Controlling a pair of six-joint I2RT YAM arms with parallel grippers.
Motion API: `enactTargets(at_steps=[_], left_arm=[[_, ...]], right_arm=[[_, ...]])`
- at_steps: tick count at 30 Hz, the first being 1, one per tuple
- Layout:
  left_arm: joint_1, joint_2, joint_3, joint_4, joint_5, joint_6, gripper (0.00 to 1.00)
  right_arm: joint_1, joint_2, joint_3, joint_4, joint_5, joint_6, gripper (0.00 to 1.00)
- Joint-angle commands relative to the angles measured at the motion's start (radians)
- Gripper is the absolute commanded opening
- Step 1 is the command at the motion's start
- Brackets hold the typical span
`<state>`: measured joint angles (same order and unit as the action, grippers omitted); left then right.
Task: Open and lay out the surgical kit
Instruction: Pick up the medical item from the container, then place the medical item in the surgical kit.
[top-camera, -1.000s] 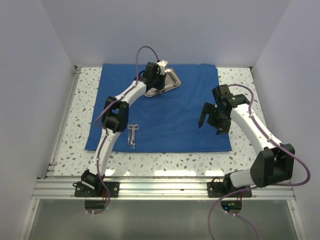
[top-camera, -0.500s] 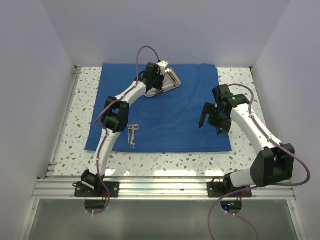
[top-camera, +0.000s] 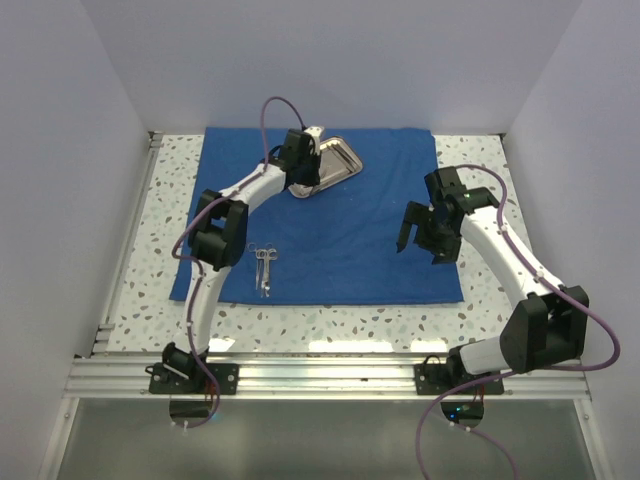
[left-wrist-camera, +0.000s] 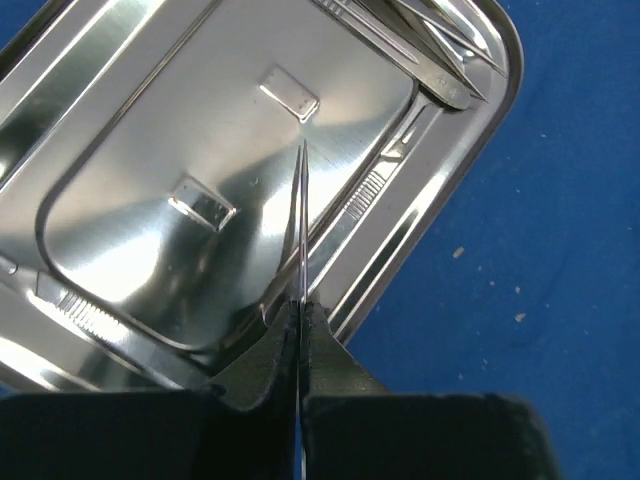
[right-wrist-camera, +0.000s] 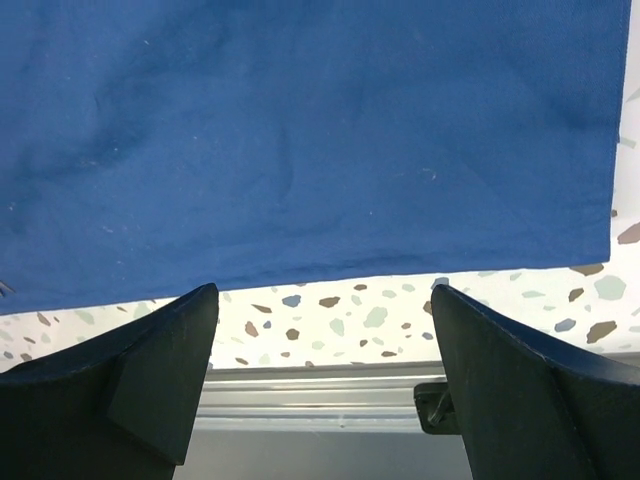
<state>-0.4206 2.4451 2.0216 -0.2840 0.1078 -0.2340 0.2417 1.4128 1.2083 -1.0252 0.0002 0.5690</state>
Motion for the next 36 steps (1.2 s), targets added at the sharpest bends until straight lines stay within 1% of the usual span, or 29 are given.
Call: enactTargets(at_steps=[1, 2, 8, 11, 12, 13, 14, 15, 16, 17, 18, 19, 20, 21, 22, 23, 24, 25, 27, 29, 31, 32, 34, 35, 36], left_arm=[[-0.007, -0.211, -0.075, 0.013, -0.039, -0.12, 0.0], [-0.007, -0.263, -0.089, 0.003, -0.045, -0.129, 0.0], [-0.024, -0.457, -0.204, -0.062, -0.099, -0.136, 0.0], [-0.046, -0.573, -0.326, -0.078, -0.103, -0.188, 0.0], [-0.059, -0.605, -0.416, -0.078, -0.134, -0.203, 0.0], [-0.075, -0.639, -0.466, -0.076, -0.151, -0.218, 0.0], [-0.116, -0.706, -0.519, -0.076, -0.169, -0.263, 0.0], [-0.139, -0.74, -0.632, -0.069, -0.189, -0.292, 0.0], [-0.161, -0.771, -0.691, -0.058, -0.21, -0.327, 0.0], [-0.199, -0.828, -0.746, -0.04, -0.218, -0.406, 0.0], [-0.219, -0.853, -0.846, -0.032, -0.241, -0.45, 0.0], [-0.236, -0.895, -0.892, -0.021, -0.25, -0.491, 0.0], [-0.277, -0.915, -0.935, 0.015, -0.267, -0.557, 0.0], [-0.299, -0.929, -1.001, 0.032, -0.304, -0.582, 0.0], [-0.34, -0.937, -1.023, 0.048, -0.319, -0.622, 0.0], [-0.357, -0.936, -1.035, 0.046, -0.336, -0.637, 0.0], [-0.374, -0.925, -1.043, 0.043, -0.376, -0.649, 0.0], [-0.404, -0.904, -1.04, 0.028, -0.393, -0.669, 0.0], [-0.426, -0.882, -1.031, 0.016, -0.428, -0.692, 0.0], [-0.446, -0.853, -1.018, 0.023, -0.434, -0.714, 0.0], [-0.458, -0.822, -1.0, -0.006, -0.444, -0.731, 0.0], [-0.458, -0.811, -0.974, -0.02, -0.442, -0.732, 0.09], [-0.461, -0.785, -0.943, -0.072, -0.442, -0.737, 0.34], [-0.461, -0.781, -0.911, -0.09, -0.444, -0.734, 0.52], [-0.461, -0.787, -0.899, -0.112, -0.45, -0.722, 0.73]], right_arm=[[-0.002, -0.018, 0.06, 0.037, -0.035, -0.032, 0.92], [-0.002, -0.021, 0.065, 0.043, -0.042, -0.034, 0.92], [-0.004, -0.06, 0.051, 0.082, -0.091, -0.046, 0.92], [-0.004, -0.089, 0.03, 0.102, -0.114, -0.041, 0.92], [-0.002, -0.1, 0.028, 0.109, -0.115, -0.038, 0.92], [-0.002, -0.103, 0.027, 0.112, -0.117, -0.035, 0.92], [-0.004, -0.107, 0.022, 0.117, -0.124, -0.034, 0.92], [-0.002, -0.11, 0.019, 0.125, -0.129, -0.029, 0.92], [-0.002, -0.112, 0.019, 0.126, -0.134, -0.021, 0.92], [-0.002, -0.112, 0.02, 0.128, -0.143, -0.021, 0.92], [-0.002, -0.11, 0.025, 0.126, -0.161, -0.018, 0.92], [-0.002, -0.109, 0.025, 0.125, -0.167, -0.017, 0.92], [-0.001, -0.106, 0.033, 0.123, -0.172, -0.015, 0.92], [-0.001, -0.106, 0.036, 0.12, -0.177, -0.015, 0.92], [0.001, -0.104, 0.039, 0.119, -0.177, -0.014, 0.92], [0.008, -0.103, 0.043, 0.117, -0.178, -0.014, 0.92], [0.013, -0.101, 0.048, 0.111, -0.177, -0.015, 0.92], [0.018, -0.1, 0.051, 0.109, -0.174, -0.018, 0.91], [0.027, -0.095, 0.069, 0.097, -0.172, -0.02, 0.91], [0.031, -0.094, 0.092, 0.085, -0.166, -0.021, 0.91], [0.033, -0.092, 0.114, 0.077, -0.158, -0.026, 0.91], [0.033, -0.089, 0.122, 0.073, -0.157, -0.029, 0.91], [0.033, -0.084, 0.148, 0.07, -0.144, -0.032, 0.92], [0.031, -0.08, 0.158, 0.071, -0.143, -0.032, 0.92], [0.031, -0.066, 0.171, 0.074, -0.14, -0.035, 0.92]])
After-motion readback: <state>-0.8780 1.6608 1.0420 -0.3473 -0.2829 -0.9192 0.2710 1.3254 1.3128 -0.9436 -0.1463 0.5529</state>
